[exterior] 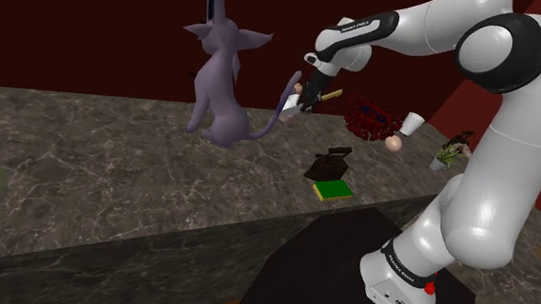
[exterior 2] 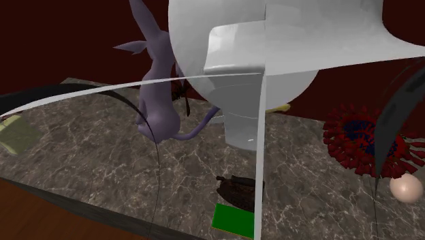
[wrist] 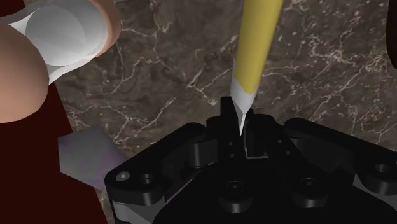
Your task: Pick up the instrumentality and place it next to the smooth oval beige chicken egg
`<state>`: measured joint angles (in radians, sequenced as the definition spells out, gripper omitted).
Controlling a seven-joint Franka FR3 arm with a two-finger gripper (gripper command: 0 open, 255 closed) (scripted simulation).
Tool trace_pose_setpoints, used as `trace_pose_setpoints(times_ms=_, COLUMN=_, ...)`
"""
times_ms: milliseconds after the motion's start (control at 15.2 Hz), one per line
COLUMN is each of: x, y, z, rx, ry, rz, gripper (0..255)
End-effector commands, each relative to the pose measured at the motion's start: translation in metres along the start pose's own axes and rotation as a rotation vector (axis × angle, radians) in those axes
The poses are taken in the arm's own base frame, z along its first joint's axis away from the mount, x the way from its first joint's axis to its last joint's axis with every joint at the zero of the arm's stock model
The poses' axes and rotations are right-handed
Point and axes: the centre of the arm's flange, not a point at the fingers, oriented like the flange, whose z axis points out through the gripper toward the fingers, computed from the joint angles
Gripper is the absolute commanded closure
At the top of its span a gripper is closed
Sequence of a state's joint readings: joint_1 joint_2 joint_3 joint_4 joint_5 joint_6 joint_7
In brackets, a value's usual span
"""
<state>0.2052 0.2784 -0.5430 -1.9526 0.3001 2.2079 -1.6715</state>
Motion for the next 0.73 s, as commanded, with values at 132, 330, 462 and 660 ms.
trace_pose_setpoints(times_ms=132, x=-0.024, y=-0.007, z=-0.012, rx=0.0, ry=0.0, rz=0.0, gripper=255)
trace_pose_setpoints(times_ms=330, x=-0.061, y=-0.018, z=-0.016, rx=0.0, ry=0.0, rz=0.0, gripper=255)
trace_pose_setpoints(times_ms=462, x=-0.087, y=-0.025, z=-0.019, rx=0.0, ry=0.0, rz=0.0, gripper=255)
trace_pose_setpoints(times_ms=660, x=-0.124, y=-0.037, z=-0.023, rx=0.0, ry=0.0, rz=0.0, gripper=255)
